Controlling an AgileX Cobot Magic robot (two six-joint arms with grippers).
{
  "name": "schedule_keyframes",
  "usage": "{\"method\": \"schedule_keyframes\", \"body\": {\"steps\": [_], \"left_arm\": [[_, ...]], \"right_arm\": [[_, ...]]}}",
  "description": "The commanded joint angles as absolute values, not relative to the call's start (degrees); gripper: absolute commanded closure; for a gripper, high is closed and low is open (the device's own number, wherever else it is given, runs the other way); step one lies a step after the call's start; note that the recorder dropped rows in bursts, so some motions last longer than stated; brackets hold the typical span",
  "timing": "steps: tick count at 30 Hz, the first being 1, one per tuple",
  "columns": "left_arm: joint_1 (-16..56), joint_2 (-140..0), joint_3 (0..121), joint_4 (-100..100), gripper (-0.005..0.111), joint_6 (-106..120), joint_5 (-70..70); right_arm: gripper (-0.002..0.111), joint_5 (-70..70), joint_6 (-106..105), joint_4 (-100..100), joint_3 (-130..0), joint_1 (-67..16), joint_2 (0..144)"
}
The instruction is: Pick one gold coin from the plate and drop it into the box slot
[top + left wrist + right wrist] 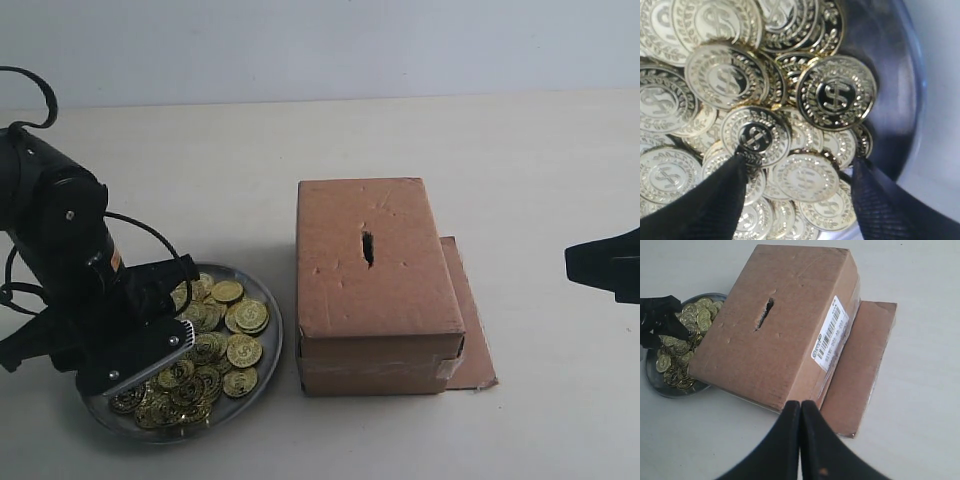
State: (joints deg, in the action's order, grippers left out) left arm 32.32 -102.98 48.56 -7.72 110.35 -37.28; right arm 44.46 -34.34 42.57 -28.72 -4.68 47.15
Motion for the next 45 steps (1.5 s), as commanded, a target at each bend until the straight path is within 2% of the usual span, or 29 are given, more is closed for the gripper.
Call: {"method": "schedule_keyframes", "body": {"steps": [1,19,25,32,36,38,42,45], "left_arm": [[32.5,-103.2,48.8,-11.8,0.048,103.8,-36.7],[31.9,-101.4,48.8,-13.1,0.048,95.4,-39.1],[32.0,-101.4,48.8,-11.3,0.048,97.7,-32.3],[32.0,-101.8,48.8,-9.0,0.048,103.6,-32.0],[34.8,-103.2,49.4,-9.0,0.048,105.6,-32.0],[35.9,-103.9,50.2,-9.0,0.05,105.8,-32.1],[36.6,-105.1,51.3,-9.5,0.064,105.8,-33.3],[36.6,-105.3,51.3,-9.9,0.065,105.8,-35.7]], "right_arm": [[0.108,44.5,-34.8,43.0,-29.1,-4.4,46.7],[0.108,44.5,-34.8,43.0,-29.1,-4.4,46.7],[0.108,44.5,-34.8,43.0,-29.1,-4.4,46.7],[0.108,44.5,-34.8,43.0,-29.1,-4.4,46.7],[0.108,44.5,-34.8,43.0,-29.1,-4.4,46.7],[0.108,44.5,-34.8,43.0,-29.1,-4.4,46.7],[0.108,44.5,-34.8,43.0,-29.1,-4.4,46.7],[0.108,44.5,-34.8,43.0,-29.1,-4.4,46.7]]}}
